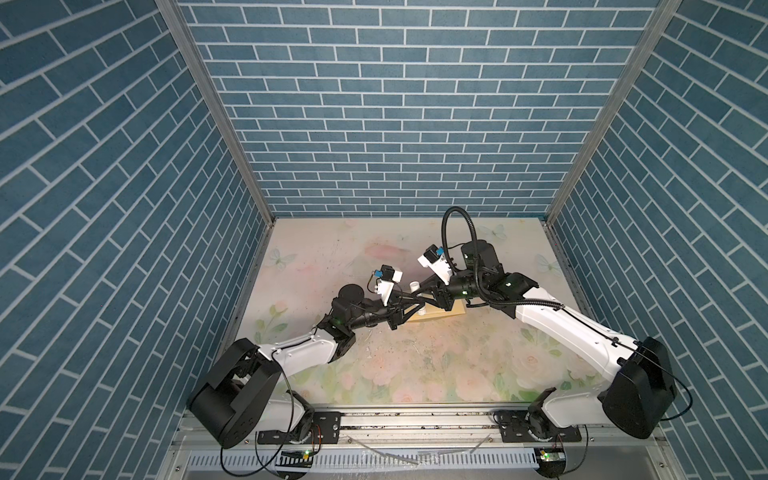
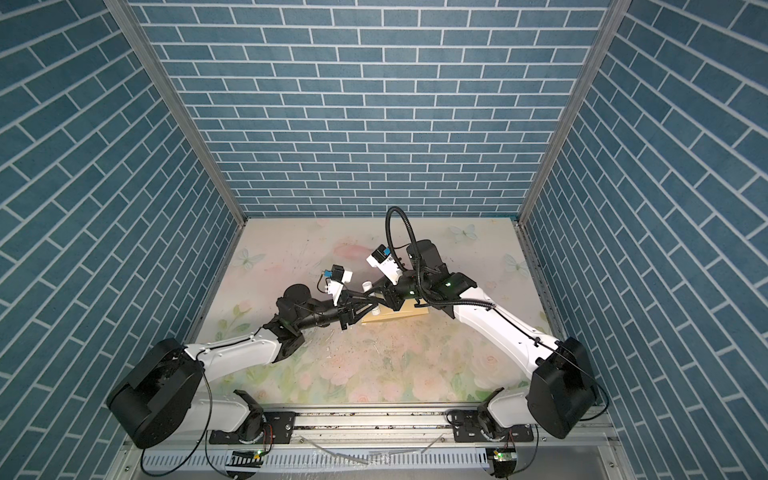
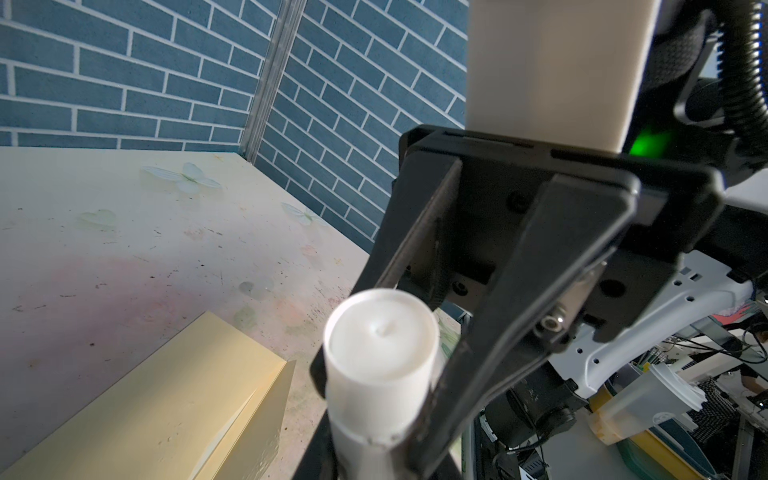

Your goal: Place the letter into the envelope and seal it

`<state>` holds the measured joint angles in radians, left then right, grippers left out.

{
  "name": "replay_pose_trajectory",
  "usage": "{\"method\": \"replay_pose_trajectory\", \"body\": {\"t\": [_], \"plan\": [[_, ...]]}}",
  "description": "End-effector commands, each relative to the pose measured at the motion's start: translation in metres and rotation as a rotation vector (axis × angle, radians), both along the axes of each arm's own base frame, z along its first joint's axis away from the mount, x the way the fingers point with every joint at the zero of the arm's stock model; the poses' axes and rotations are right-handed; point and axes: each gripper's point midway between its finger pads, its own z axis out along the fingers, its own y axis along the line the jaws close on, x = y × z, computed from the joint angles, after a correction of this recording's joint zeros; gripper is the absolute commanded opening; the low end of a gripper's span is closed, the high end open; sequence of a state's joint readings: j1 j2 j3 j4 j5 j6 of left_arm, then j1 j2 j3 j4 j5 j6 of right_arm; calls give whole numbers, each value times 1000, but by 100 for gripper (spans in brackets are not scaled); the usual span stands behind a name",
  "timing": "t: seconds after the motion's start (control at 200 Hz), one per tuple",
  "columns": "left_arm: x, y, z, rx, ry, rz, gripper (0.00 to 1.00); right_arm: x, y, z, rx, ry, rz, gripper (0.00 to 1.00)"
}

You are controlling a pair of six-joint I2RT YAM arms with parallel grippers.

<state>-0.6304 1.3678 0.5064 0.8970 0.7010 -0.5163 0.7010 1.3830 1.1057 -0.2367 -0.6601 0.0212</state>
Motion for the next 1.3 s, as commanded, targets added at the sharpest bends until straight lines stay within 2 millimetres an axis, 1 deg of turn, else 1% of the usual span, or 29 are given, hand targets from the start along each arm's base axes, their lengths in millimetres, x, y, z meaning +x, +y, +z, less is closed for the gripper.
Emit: {"method": "replay_pose_trajectory", "body": {"t": [0.0,0.065,0.115,0.165,0.3,0.39,0.44,0.52,0.605,0.685,0.845,0.995,1.095,1.295], "plan": [[9,-1,25,-78,-38,30,0,6,9,25,43,-87,13,24],[14,2,25,-90,-32,66,0,14,3,29,31,-128,-41,40],[19,6,27,-104,-26,109,0,19,-4,31,23,-167,-92,49],[25,12,26,-111,-15,165,0,23,-12,34,26,-213,-144,55],[42,33,30,-153,35,335,0,27,-32,43,76,-309,-262,66],[51,47,32,-204,89,433,0,28,-38,43,121,-347,-304,70],[55,54,35,-238,126,477,0,30,-39,40,147,-374,-322,70],[59,61,37,-284,179,524,0,31,-38,40,224,-464,-335,71],[61,65,36,-321,242,558,0,31,-35,40,290,-570,-351,70],[62,67,38,-359,273,573,0,33,-32,40,312,-640,-372,70],[62,66,41,-402,311,573,0,29,-15,39,349,-778,-359,70],[62,66,46,-440,322,563,0,27,3,33,357,-849,-335,69],[62,65,48,-447,328,557,0,27,10,31,363,-876,-336,65],[62,64,47,-450,334,550,0,29,19,29,369,-899,-329,54]]}}
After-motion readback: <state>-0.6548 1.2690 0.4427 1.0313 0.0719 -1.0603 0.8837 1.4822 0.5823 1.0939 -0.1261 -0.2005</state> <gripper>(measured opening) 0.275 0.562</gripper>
